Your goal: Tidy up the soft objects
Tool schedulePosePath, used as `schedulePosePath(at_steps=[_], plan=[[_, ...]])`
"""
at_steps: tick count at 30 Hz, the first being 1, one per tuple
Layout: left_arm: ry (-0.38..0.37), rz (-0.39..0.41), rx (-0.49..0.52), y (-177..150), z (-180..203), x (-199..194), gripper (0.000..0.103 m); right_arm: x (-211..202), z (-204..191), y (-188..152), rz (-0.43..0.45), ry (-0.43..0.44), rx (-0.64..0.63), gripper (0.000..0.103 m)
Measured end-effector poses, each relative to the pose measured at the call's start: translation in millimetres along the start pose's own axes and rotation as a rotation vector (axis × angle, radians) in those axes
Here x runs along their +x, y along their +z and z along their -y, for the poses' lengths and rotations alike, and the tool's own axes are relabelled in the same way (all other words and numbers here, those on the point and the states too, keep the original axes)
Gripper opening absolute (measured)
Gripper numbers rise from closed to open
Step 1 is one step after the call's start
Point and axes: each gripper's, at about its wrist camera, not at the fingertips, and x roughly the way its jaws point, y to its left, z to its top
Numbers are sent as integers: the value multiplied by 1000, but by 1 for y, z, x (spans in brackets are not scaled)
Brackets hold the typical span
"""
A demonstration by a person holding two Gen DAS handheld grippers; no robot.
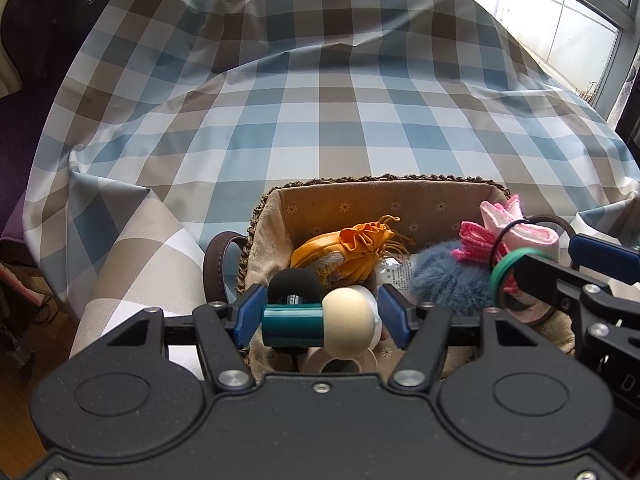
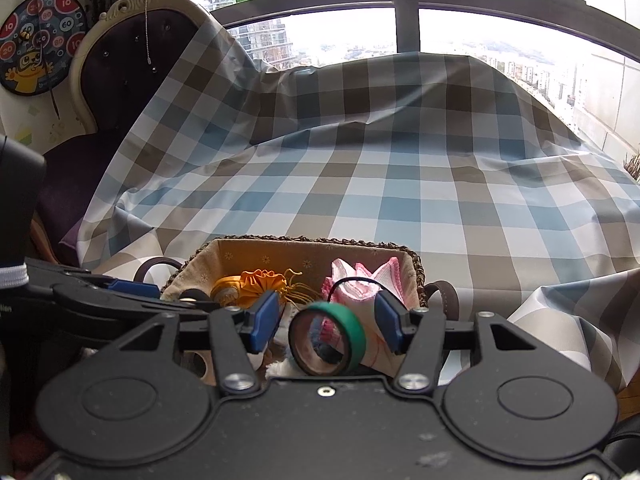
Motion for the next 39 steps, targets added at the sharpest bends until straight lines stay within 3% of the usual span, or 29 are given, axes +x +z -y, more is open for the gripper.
schedulePosePath(at_steps=[31,39], plan=[[9,1,-1,1,0,0,71,1,2,1,-2,-13,28,58],[18,4,4,1,-2,-2,71,2,5,1,-4,-28,42,62]])
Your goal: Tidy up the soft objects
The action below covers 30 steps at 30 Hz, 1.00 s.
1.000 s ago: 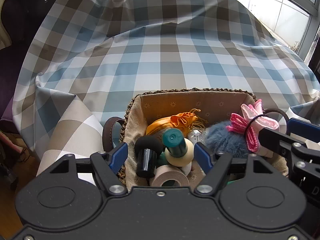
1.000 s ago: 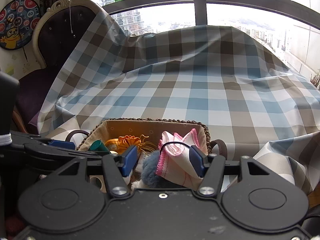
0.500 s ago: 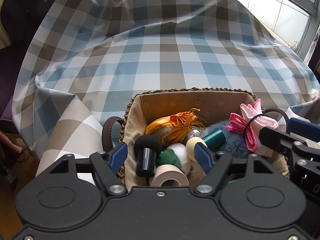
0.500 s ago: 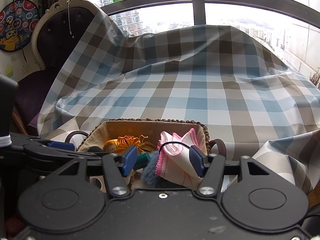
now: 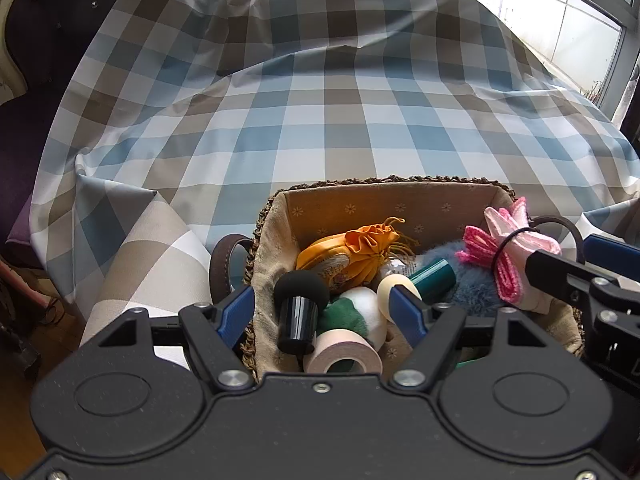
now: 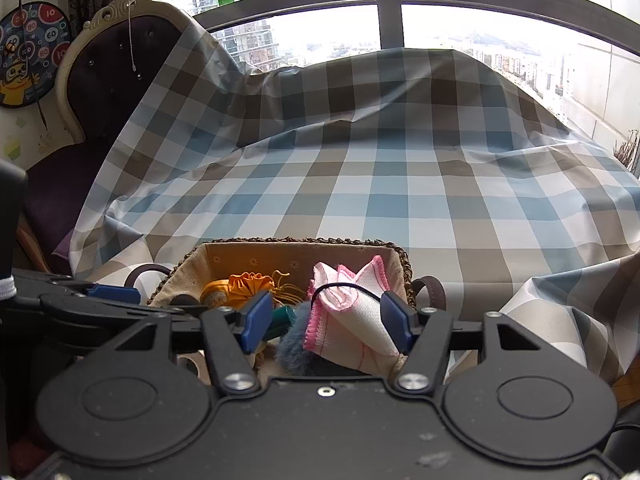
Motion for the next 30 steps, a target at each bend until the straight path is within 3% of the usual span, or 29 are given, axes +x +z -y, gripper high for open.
schedulePosePath(at_steps=[4,6,30], plan=[[3,2,4,0,0,0,72,0,1,0,-1,-11,7,69],[4,2,3,0,1,0,78,1,1,0,-3,-15,10,72],[6,6,4,-1,1,-1,81,3,3,-2,-13,-22,21,76]])
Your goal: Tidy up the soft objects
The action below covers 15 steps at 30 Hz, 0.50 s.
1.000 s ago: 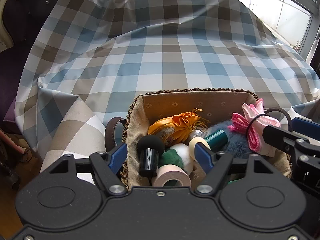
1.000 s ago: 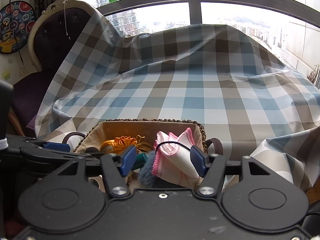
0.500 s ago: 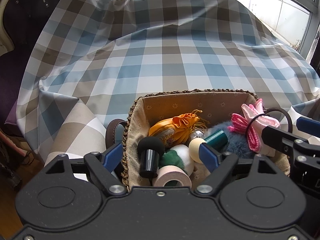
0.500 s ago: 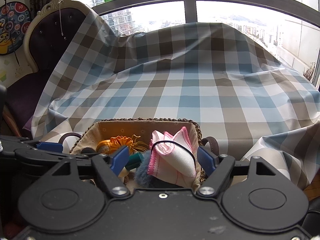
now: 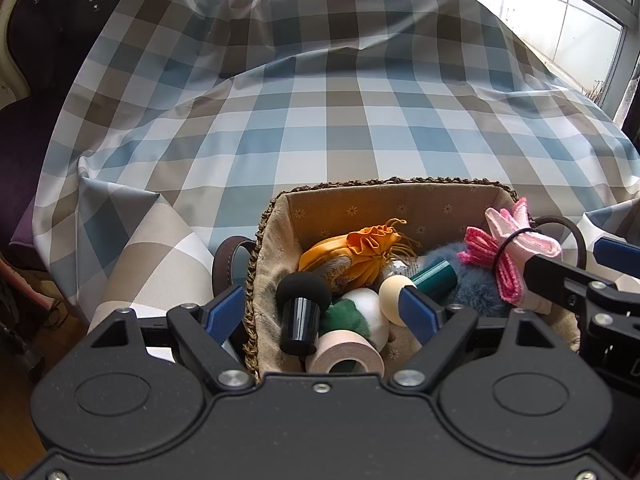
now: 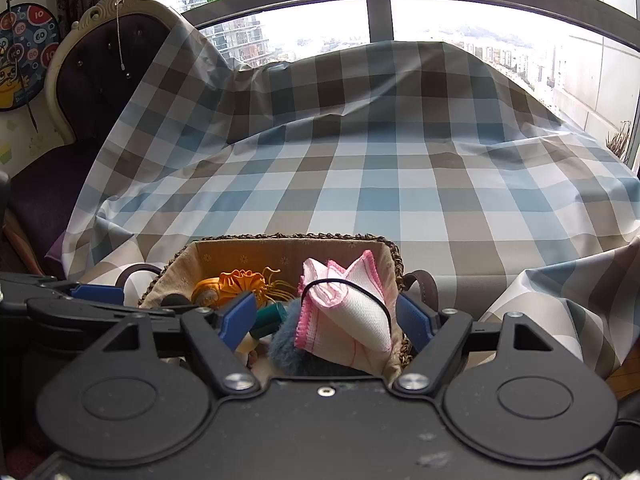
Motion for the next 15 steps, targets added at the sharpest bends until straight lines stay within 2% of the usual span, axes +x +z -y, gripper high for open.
schedulePosePath(at_steps=[15], plan=[[2,-1,2,-1,1,0,82,0,1,0,-1,0,0,78]])
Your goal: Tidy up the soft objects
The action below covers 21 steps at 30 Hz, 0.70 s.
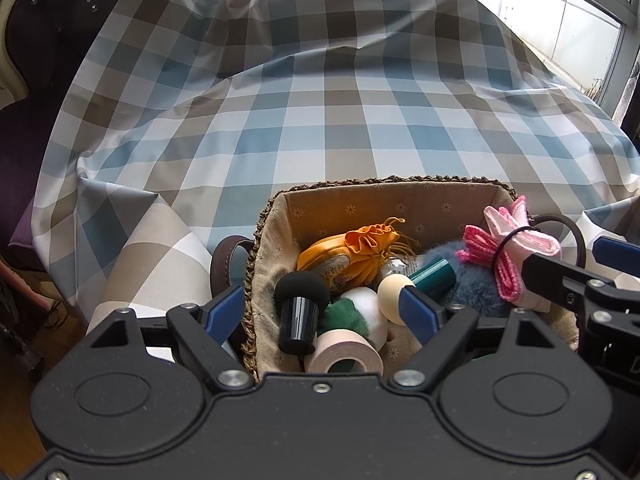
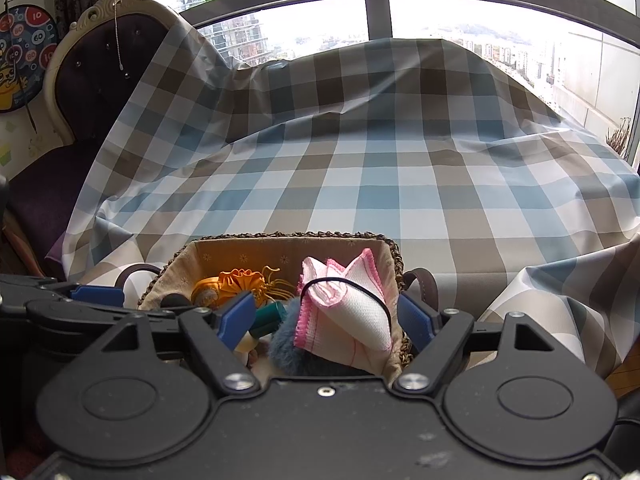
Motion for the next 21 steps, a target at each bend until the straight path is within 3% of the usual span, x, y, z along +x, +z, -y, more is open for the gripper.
schedulePosePath(at_steps=[21], plan=[[0,-1,1,0,0,0,82,2,0,-4,-7,-2,1,79]])
